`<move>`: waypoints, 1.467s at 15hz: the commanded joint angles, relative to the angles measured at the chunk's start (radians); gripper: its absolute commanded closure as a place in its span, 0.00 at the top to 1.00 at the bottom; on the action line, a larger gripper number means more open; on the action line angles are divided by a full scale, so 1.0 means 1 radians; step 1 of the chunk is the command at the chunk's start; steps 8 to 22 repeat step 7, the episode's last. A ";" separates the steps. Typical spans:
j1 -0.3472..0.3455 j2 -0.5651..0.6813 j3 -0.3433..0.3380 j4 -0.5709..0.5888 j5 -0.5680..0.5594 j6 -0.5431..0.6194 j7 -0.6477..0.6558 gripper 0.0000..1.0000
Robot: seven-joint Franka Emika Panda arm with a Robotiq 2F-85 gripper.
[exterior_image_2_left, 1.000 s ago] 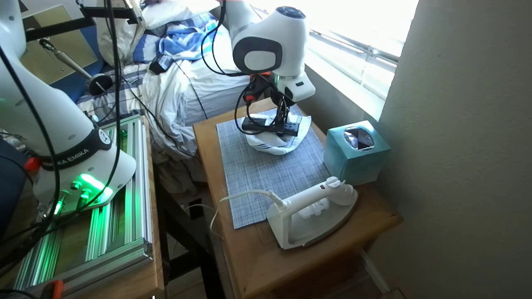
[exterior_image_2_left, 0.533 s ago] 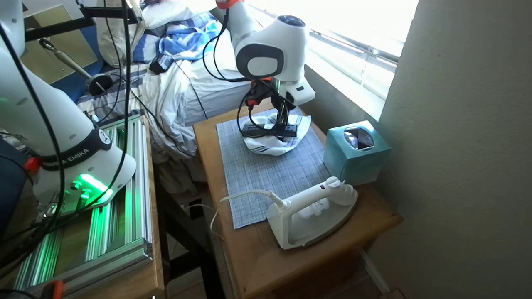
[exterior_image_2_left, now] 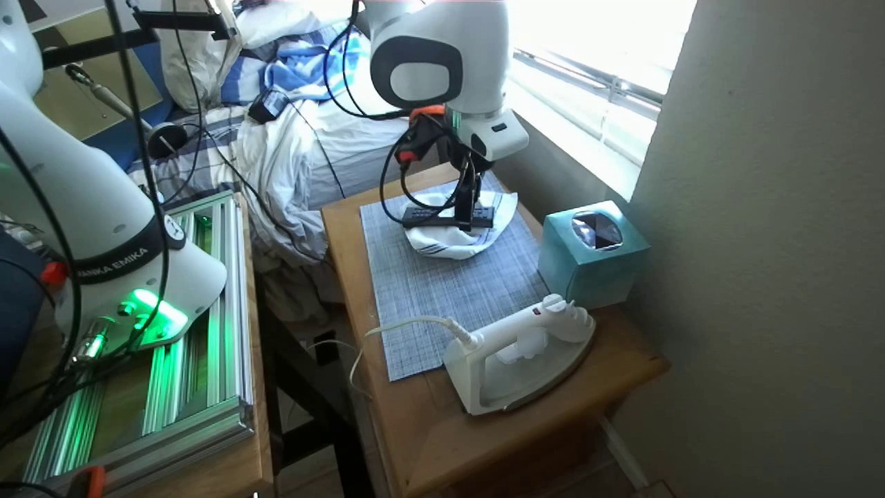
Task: Place the remote on the towel
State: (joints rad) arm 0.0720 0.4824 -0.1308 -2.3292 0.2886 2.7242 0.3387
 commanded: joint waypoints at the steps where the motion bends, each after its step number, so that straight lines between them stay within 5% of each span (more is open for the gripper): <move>1: -0.129 -0.217 0.034 -0.162 -0.012 -0.102 -0.178 1.00; 5: -0.190 -0.325 -0.014 -0.250 -0.126 -0.163 -0.360 1.00; 6: -0.184 -0.257 0.011 -0.188 -0.070 -0.148 -0.302 1.00; 22: -0.195 -0.281 0.001 -0.211 -0.091 -0.151 -0.327 1.00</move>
